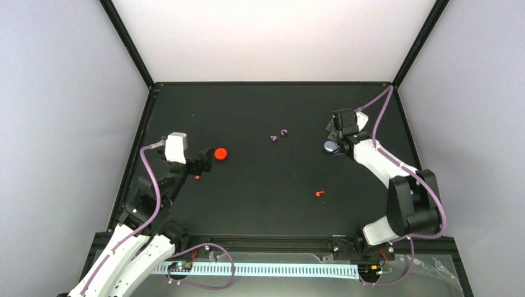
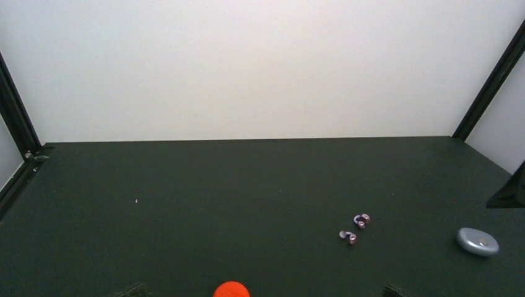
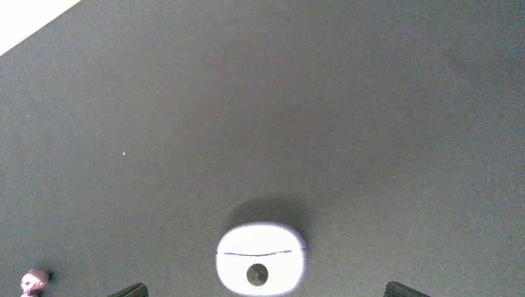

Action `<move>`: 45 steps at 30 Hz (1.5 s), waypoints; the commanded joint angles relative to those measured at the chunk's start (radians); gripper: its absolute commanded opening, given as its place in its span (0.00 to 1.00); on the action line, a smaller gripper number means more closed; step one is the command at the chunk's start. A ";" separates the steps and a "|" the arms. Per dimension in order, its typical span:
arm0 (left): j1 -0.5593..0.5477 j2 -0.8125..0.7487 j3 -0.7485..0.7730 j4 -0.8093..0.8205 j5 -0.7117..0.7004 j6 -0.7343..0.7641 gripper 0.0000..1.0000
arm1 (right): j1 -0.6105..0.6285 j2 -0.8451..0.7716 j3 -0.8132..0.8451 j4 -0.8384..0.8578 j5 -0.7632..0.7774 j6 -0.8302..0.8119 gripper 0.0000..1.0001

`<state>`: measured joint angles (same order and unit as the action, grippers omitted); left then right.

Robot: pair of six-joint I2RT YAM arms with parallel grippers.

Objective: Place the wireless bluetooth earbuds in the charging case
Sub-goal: Pick up the charging case at the center of the board.

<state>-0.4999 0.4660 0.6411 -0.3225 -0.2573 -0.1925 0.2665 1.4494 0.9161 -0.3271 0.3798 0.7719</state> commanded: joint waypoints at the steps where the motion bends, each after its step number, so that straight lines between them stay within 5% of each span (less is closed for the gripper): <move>1: -0.009 -0.017 -0.003 0.023 0.015 0.024 0.99 | -0.008 0.089 0.090 -0.021 -0.011 0.003 1.00; 25: -0.031 -0.015 -0.009 0.031 0.004 0.051 0.99 | -0.009 0.382 0.253 -0.083 -0.161 -0.158 0.98; 40: -0.035 -0.021 -0.010 0.034 0.009 0.053 0.99 | 0.040 0.344 0.165 -0.044 -0.283 -0.193 0.94; 45: -0.040 -0.028 -0.009 0.032 0.008 0.054 0.99 | 0.042 0.281 0.135 -0.042 -0.200 -0.194 0.94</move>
<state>-0.5312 0.4568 0.6312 -0.3122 -0.2573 -0.1558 0.3046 1.8034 1.0767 -0.3809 0.1291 0.5850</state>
